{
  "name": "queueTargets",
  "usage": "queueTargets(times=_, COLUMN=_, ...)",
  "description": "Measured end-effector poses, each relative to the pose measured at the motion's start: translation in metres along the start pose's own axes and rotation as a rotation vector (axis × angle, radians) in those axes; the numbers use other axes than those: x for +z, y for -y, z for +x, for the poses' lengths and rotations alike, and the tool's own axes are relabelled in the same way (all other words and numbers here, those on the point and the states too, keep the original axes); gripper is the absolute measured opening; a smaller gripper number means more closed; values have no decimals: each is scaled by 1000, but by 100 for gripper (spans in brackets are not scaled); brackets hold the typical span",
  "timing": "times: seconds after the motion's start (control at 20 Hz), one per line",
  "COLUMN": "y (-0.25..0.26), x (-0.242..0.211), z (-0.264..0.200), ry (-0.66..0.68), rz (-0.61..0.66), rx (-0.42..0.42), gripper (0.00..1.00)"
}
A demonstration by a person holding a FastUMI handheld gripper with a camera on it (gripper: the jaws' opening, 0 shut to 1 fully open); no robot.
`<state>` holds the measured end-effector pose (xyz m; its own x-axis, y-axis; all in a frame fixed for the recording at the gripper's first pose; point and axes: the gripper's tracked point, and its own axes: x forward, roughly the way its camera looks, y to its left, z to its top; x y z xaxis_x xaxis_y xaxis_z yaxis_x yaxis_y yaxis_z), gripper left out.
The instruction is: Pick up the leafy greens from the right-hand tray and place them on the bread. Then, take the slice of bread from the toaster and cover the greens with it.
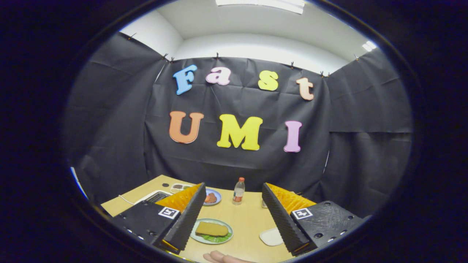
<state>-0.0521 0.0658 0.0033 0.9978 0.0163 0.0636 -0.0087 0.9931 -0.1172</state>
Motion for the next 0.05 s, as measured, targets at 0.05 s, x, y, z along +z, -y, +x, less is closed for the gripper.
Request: queueTargets(times=0.05, y=4, x=2, z=1, ry=12, rz=-5, rx=-4, gripper=95)
